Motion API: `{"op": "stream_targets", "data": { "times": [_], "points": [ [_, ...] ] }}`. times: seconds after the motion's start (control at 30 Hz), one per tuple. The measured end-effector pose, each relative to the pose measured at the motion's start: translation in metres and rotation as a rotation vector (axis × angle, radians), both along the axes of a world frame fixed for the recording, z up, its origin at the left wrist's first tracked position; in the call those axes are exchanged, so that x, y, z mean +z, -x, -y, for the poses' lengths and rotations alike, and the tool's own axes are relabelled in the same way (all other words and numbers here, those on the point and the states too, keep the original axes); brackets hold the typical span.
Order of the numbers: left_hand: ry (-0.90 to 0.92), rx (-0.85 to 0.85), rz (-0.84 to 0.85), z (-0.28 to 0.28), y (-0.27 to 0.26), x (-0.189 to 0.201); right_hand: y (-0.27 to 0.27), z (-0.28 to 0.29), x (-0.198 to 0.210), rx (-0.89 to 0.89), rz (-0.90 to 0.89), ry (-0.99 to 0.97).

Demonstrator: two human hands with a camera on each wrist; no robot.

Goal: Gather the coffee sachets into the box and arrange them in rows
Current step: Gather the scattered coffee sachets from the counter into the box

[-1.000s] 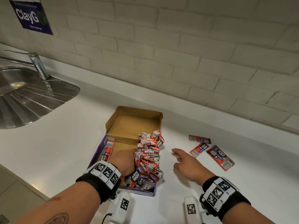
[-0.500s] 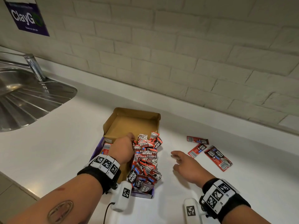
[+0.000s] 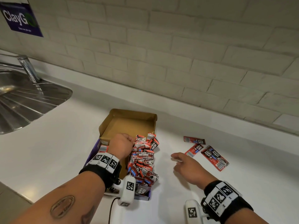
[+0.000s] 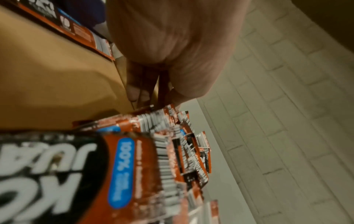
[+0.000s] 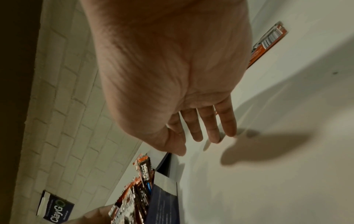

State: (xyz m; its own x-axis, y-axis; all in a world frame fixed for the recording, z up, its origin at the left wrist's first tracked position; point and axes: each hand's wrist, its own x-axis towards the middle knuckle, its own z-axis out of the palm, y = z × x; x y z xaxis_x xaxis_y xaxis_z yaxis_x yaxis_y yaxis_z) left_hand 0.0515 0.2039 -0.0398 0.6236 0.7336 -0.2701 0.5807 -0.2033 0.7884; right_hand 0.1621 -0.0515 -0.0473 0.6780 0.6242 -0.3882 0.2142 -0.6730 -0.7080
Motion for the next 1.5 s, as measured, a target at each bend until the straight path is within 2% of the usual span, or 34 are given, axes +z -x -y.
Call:
{"op": "stream_targets", "data": {
  "times": [0.13, 0.3, 0.57, 0.67, 0.77, 0.83, 0.87, 0.93, 1.0, 1.03, 1.1, 1.23, 1.27, 1.37, 1.4, 1.5],
  "points": [
    [-0.065, -0.177, -0.078, 0.004, 0.005, 0.005, -0.007, 0.016, 0.004, -0.041, 0.009, -0.028],
    [0.027, -0.076, -0.027, 0.005, 0.011, 0.009, -0.015, 0.051, 0.015, -0.149, 0.040, -0.077],
    [0.007, -0.049, -0.080, 0.002, 0.020, 0.021, -0.027, 0.123, 0.024, -0.233, 0.090, 0.003],
    [-0.166, -0.069, -0.161, 0.007, 0.026, 0.035, -0.039, 0.143, 0.020, -0.331, 0.149, 0.007],
    [-0.442, -0.121, -0.095, 0.040, 0.031, 0.069, -0.058, 0.155, 0.015, -0.444, 0.213, 0.008],
    [-0.537, -0.298, -0.009, 0.081, 0.029, 0.086, -0.075, 0.155, 0.012, -0.477, 0.247, 0.030],
    [-0.550, -0.481, 0.016, 0.107, 0.028, 0.088, -0.083, 0.153, 0.011, -0.472, 0.254, 0.051],
    [-0.521, -0.971, -0.031, 0.167, 0.028, 0.082, -0.098, 0.142, 0.010, -0.427, 0.256, 0.122],
    [-0.478, -1.421, -0.189, 0.210, 0.025, 0.063, -0.110, 0.129, 0.004, -0.363, 0.250, 0.201],
    [-0.473, -1.566, -0.250, 0.224, 0.025, 0.051, -0.114, 0.122, 0.001, -0.334, 0.254, 0.241],
    [-0.500, -1.698, -0.295, 0.241, 0.028, 0.031, -0.120, 0.111, -0.006, -0.285, 0.288, 0.300],
    [-0.697, -1.669, -0.301, 0.266, 0.036, 0.004, -0.124, 0.096, -0.012, -0.270, 0.393, 0.326],
    [-0.695, -1.673, -0.313, 0.267, 0.034, 0.001, -0.125, 0.095, -0.014, -0.274, 0.412, 0.328],
    [-0.464, -1.615, -0.358, 0.258, 0.019, 0.013, -0.127, 0.095, -0.021, -0.242, 0.461, 0.391],
    [-0.409, -1.547, -0.363, 0.253, 0.010, 0.016, -0.129, 0.096, -0.024, -0.225, 0.465, 0.413],
    [-0.442, -1.211, -0.280, 0.239, -0.038, 0.025, -0.135, 0.100, -0.028, -0.192, 0.406, 0.414]
  ]
}}
